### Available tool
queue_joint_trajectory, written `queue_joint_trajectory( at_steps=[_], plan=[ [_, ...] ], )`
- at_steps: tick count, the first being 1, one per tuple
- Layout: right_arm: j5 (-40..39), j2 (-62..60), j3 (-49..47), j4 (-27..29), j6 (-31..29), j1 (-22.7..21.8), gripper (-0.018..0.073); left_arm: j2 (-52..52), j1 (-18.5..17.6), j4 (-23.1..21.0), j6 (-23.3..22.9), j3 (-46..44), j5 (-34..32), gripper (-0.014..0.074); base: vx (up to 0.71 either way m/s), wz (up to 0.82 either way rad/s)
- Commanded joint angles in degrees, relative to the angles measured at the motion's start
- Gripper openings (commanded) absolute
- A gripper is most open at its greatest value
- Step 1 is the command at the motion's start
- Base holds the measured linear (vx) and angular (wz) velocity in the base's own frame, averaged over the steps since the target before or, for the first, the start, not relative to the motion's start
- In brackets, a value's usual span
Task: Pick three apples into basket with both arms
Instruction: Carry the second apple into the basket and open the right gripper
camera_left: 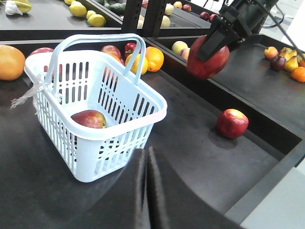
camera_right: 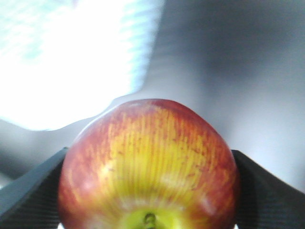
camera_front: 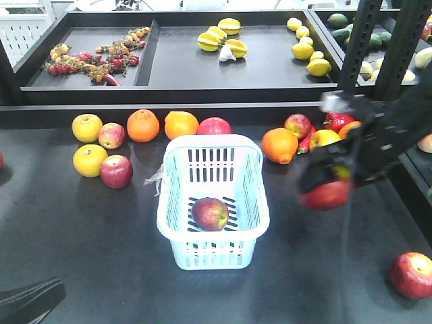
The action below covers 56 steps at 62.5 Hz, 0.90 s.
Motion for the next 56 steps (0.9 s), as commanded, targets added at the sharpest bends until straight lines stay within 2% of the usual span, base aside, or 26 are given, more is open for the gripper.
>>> queue_joint_trajectory(
  at_steps=[1,12,18,37,48,56],
  plan=[
    [-4.6,-3.3,-0.6,4.1,-1.1,4.8,-0.0004,0.4,-0.1,-1.6,-0.3,-1.6,0.6,-0.0008,0.0,0.0],
    [-12.0,-1.9,-0.6,4.3,0.1,11.8,-0.0004,0.4,-0.1,-1.6,-0.3,-1.6,0.6,-0.0008,0.0,0.0],
    [-16.4,0.2,-0.6,5.0,-0.3,13.9,-0.0004,0.4,-0.1,-1.6,-0.3,-1.6,0.6,-0.0008,0.0,0.0],
    [-23.9,8.2,-3.1,7.3,-1.6,16.0,-0.0004,0.4,-0.1,-1.6,-0.3,-1.6,0.6,-0.0008,0.0,0.0],
    [-27.2,10.9,-4.7,11.1,-4.2,16.0,0.0002,0.4,-0.1,-1.6,-0.3,-1.6,0.6,-0.0008,0.0,0.0],
    [-28.5,12.1,-5.2,13.6,-7.0,16.0,0.0052,0.4,-0.1,-1.6,-0.3,-1.6,0.6,-0.0008,0.0,0.0]
  ],
)
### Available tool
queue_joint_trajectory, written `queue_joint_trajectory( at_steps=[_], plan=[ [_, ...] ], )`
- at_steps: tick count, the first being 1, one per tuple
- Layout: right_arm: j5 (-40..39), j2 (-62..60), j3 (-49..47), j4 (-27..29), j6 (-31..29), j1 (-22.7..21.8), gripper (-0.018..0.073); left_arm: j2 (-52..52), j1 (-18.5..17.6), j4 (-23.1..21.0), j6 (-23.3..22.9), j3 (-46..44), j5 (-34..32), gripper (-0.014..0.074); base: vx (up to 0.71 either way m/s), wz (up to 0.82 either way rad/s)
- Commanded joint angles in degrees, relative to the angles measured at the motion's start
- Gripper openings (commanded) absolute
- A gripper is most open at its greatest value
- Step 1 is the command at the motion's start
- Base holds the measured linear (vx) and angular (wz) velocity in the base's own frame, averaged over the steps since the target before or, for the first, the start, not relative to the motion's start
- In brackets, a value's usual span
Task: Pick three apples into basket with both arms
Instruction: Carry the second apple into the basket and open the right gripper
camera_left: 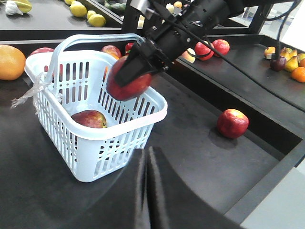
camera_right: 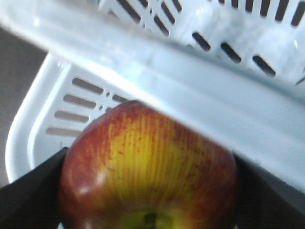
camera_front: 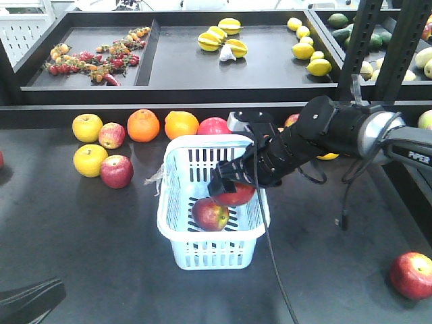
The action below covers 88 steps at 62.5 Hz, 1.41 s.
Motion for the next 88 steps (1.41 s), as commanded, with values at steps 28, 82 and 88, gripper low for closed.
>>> queue_joint_trajectory(
  at_steps=[28,82,88],
  plan=[
    [-4.5,-1.2,-2.1,15.0,-11.3,0.0,0.0611,0.4,-0.1,-1.6,-0.3,-1.6,0.6,-0.0008,0.0,0.0],
    [10.9,-7.3,-2.1,10.2,-10.1,-0.1,-0.0015,0.4,-0.1,-1.6,-0.3,-1.6,0.6,-0.0008,0.0,0.0],
    [14.4,-10.1,-2.1,6.4,-7.5,-0.1,-0.0007,0.4,-0.1,-1.6,-0.3,-1.6,0.6,-0.0008,0.0,0.0]
  ],
)
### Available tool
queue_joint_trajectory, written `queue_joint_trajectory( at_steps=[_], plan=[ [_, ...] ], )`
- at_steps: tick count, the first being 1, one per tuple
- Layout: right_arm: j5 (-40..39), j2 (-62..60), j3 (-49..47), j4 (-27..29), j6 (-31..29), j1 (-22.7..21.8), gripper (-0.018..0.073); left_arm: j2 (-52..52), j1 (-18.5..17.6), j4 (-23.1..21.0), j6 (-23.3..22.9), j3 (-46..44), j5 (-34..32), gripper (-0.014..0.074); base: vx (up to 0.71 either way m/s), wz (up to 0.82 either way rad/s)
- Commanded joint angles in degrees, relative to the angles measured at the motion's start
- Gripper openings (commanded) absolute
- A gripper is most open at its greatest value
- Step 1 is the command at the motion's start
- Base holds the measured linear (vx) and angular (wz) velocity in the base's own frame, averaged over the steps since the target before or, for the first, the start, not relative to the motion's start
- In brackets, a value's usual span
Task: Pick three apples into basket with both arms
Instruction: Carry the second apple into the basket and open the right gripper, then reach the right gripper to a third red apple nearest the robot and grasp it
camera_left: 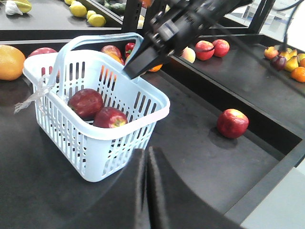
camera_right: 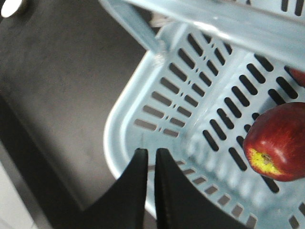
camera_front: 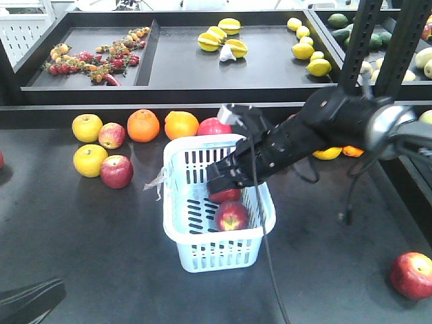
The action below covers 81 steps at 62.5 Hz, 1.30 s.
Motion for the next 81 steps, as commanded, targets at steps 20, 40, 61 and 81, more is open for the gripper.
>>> queue_joint_trajectory(
  at_steps=[20,40,61,81],
  plan=[
    [4.4,-20.7,5.0,-21.5,13.8,-0.2,-0.0005,0.4,-0.1,-1.6,-0.3,-1.6,0.6,-0.0008,0.0,0.0],
    [-8.5,-39.9,27.7,-34.1,26.0,-6.6,-0.0005,0.4,-0.1,-1.6,-0.3,-1.6,0.6,-0.0008,0.0,0.0],
    [-10.5,-41.1,33.9,-34.0,21.5,-36.6,-0.0005,0.4,-0.1,-1.6,-0.3,-1.6,0.6,-0.0008,0.0,0.0],
    [-10.9,-27.5,29.9,-32.2,17.0,-40.1,0.0136,0.4,-0.1,-1.6,-0.3,-1.6,0.6,-0.0008,0.0,0.0]
  ],
)
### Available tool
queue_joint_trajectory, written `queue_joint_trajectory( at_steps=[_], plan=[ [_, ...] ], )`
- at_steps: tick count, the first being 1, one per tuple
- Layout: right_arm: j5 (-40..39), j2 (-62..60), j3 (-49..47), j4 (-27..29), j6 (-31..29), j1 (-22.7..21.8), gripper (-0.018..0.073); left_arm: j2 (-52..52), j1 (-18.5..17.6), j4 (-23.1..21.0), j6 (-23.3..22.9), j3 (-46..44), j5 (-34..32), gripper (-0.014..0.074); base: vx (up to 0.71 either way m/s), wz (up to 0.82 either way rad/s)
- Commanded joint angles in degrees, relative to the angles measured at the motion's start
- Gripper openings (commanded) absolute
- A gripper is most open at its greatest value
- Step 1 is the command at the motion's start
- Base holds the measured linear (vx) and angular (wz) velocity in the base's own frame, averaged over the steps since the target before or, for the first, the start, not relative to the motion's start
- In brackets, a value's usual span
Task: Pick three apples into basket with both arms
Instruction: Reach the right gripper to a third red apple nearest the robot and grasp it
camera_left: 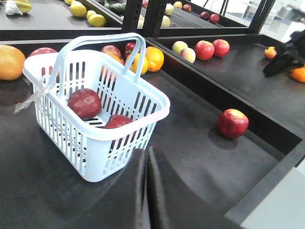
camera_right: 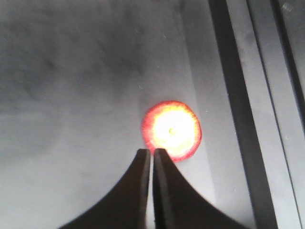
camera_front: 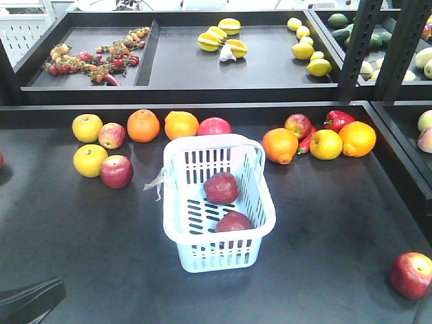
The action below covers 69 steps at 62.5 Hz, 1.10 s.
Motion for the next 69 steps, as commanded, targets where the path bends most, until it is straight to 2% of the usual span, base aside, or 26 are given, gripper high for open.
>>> queue_joint_trajectory(
  at_steps=[1,4,14,23,42,69],
  plan=[
    [-0.3,3.7,-3.5,0.8,-2.0,-0.2,0.0155,0.4,-0.1,-1.6,-0.3,-1.6,0.6,-0.0008,0.0,0.0],
    [0.8,6.0,-4.6,0.8,-2.4,-0.2,0.0226,0.4,-0.1,-1.6,-0.3,-1.6,0.7,-0.0008,0.0,0.0],
    [3.4,13.8,-9.2,0.6,-2.2,-0.3,0.0557,0.4,-0.1,-1.6,-0.3,-1.6,0.6,-0.0008,0.0,0.0],
    [5.6,18.6,-12.3,0.0,-0.5,-0.3,0.0731,0.4,-0.1,-1.6,-0.3,-1.6,0.6,-0.0008,0.0,0.0],
    [3.4,25.8,-12.9,-4.9,0.7,-0.2,0.0683,0.4,-0.1,-1.5,-0.3,-1.6,0.7,-0.0008,0.0,0.0],
    [-0.6,34.0,-12.9,-4.9,0.9,-0.2,0.0634,0.4,-0.1,-1.5,-0.3,-1.6,0.7,-0.0008,0.0,0.0]
  ],
)
